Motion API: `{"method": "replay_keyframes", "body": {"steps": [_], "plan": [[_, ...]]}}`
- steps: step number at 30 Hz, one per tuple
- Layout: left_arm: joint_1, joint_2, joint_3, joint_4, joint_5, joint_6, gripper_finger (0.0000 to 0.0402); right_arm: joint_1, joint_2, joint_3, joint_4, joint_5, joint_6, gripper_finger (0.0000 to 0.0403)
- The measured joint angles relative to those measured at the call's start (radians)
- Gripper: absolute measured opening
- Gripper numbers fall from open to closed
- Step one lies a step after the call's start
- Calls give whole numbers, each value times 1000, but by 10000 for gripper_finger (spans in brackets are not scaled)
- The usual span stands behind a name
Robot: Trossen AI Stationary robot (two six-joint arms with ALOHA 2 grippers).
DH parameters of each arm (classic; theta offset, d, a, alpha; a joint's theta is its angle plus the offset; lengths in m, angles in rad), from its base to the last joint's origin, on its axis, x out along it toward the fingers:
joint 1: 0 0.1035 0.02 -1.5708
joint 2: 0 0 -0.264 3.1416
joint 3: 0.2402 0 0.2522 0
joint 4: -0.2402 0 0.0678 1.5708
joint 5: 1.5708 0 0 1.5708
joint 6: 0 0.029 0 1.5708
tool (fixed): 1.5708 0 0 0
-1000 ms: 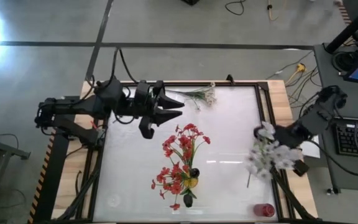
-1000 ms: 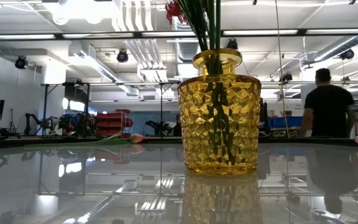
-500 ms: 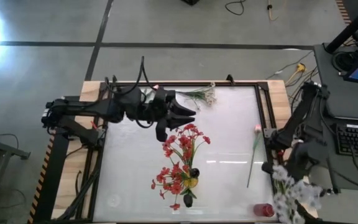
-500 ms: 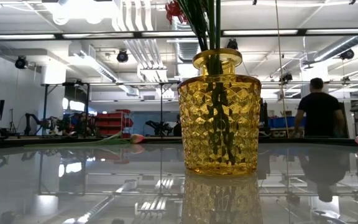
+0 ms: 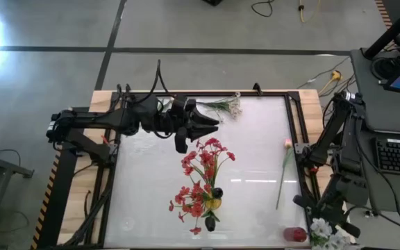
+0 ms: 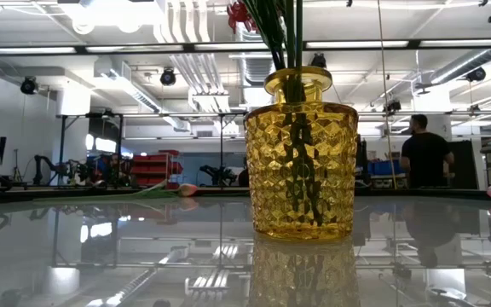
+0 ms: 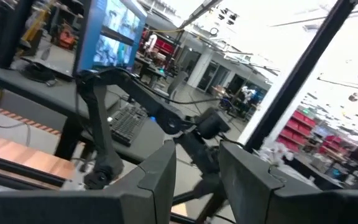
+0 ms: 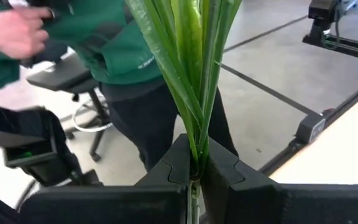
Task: Sort flowers into vase by color
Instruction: Put the left white flowers into the red vase
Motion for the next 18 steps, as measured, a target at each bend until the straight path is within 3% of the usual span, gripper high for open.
{"method": "replay_keyframes", "body": {"steps": [18], "plan": [[2,-1,0,-19,-1,10,111,44,-2,-85,30,204,-61,13]]}}
